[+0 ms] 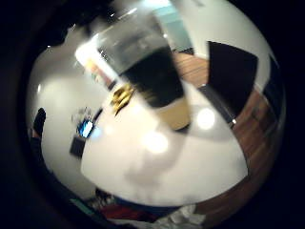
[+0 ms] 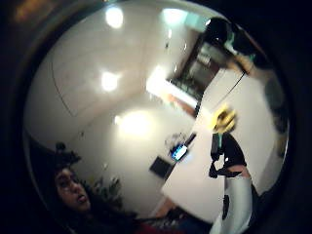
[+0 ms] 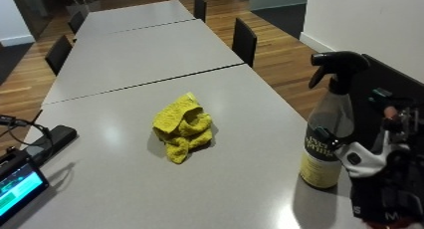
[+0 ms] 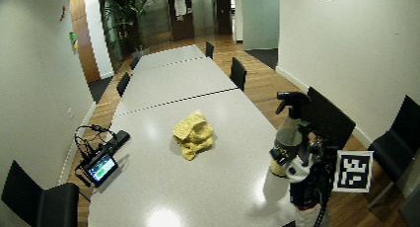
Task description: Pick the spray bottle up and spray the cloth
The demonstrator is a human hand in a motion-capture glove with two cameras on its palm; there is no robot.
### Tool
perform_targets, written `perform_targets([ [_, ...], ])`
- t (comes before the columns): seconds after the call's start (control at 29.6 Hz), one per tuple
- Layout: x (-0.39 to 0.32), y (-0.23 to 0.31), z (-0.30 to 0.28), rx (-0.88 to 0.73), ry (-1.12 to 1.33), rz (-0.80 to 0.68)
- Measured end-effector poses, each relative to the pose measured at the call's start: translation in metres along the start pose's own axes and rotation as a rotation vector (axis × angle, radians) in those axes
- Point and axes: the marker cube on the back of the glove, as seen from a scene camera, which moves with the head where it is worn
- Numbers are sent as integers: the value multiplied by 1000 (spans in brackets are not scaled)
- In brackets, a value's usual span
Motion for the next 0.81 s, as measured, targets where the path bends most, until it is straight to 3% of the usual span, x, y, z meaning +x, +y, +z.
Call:
perform_targets([
  [0.07, 29, -11, 2, 43, -102, 157],
  [0.17, 63, -24, 19, -64, -171, 241],
  [0.3, 97, -24, 29, -140, -141, 218],
  [0.64, 122, -5, 8, -96, -236, 285],
  [0.81, 110, -29, -1, -144, -44, 195],
])
